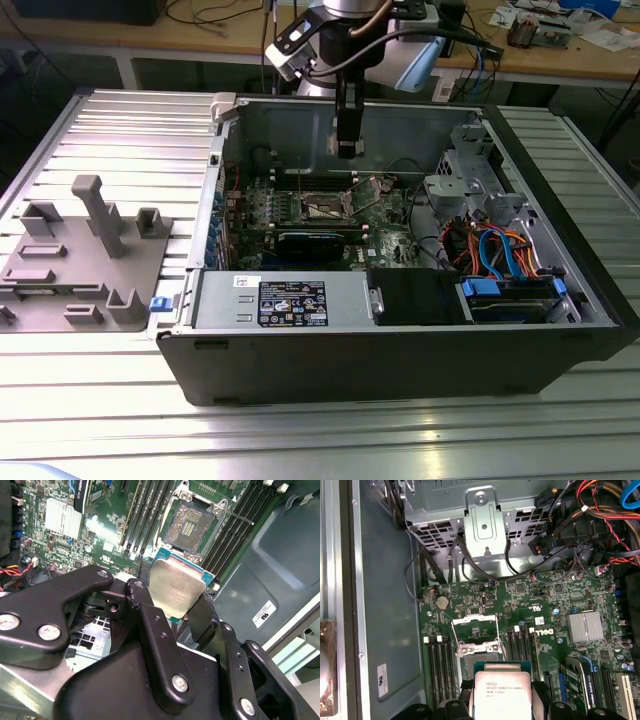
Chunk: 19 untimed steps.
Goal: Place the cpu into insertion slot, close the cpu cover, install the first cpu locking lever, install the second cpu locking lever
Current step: 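Place the cpu into insertion slot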
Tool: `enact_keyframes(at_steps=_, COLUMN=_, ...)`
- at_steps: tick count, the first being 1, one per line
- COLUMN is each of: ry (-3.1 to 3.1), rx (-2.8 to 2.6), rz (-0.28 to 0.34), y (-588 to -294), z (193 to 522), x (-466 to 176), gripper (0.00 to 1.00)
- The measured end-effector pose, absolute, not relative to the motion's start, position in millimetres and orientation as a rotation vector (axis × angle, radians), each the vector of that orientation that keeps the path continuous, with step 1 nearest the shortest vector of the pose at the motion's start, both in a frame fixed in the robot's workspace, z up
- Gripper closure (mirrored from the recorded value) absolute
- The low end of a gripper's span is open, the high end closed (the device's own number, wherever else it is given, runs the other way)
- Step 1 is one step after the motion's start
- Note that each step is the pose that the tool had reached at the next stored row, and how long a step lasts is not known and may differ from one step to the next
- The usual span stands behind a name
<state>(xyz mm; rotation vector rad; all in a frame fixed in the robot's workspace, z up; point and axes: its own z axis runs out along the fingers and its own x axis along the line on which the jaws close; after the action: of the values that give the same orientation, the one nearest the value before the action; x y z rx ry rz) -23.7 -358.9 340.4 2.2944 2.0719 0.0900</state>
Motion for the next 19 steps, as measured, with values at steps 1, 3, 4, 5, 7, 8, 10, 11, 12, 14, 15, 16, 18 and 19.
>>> enact_keyframes(at_steps=1, ry=2.098, rx=2.270, rz=0.090, y=-358.9, z=339.1, x=-23.7, gripper=0.46)
enact_keyframes(at_steps=3, ry=2.155, rx=2.217, rz=0.090, y=-358.9, z=336.2, x=-23.8, gripper=0.46)
enact_keyframes(at_steps=4, ry=2.174, rx=2.198, rz=0.089, y=-358.8, z=335.8, x=-23.7, gripper=0.46)
enact_keyframes(at_steps=5, ry=2.175, rx=2.196, rz=0.089, y=-358.8, z=335.8, x=-23.7, gripper=0.46)
enact_keyframes(at_steps=7, ry=2.176, rx=2.196, rz=0.089, y=-358.8, z=335.6, x=-23.7, gripper=0.46)
enact_keyframes(at_steps=8, ry=2.176, rx=2.196, rz=0.089, y=-358.8, z=335.4, x=-23.7, gripper=0.46)
enact_keyframes(at_steps=10, ry=2.176, rx=2.196, rz=0.089, y=-358.8, z=335.4, x=-23.7, gripper=0.46)
enact_keyframes(at_steps=11, ry=2.176, rx=2.196, rz=0.089, y=-358.8, z=335.4, x=-23.7, gripper=0.46)
enact_keyframes(at_steps=12, ry=2.176, rx=2.196, rz=0.089, y=-358.8, z=335.4, x=-23.7, gripper=0.46)
enact_keyframes(at_steps=14, ry=2.176, rx=2.195, rz=0.089, y=-357.8, z=335.4, x=-23.7, gripper=0.46)
enact_keyframes(at_steps=15, ry=2.176, rx=2.195, rz=0.089, y=-357.8, z=335.4, x=-23.7, gripper=0.46)
enact_keyframes(at_steps=16, ry=2.176, rx=2.195, rz=0.089, y=-357.7, z=335.4, x=-23.7, gripper=0.46)
enact_keyframes(at_steps=18, ry=2.176, rx=2.195, rz=0.089, y=-357.7, z=335.3, x=-23.7, gripper=0.46)
enact_keyframes(at_steps=19, ry=2.176, rx=2.195, rz=0.089, y=-357.7, z=335.3, x=-23.7, gripper=0.46)
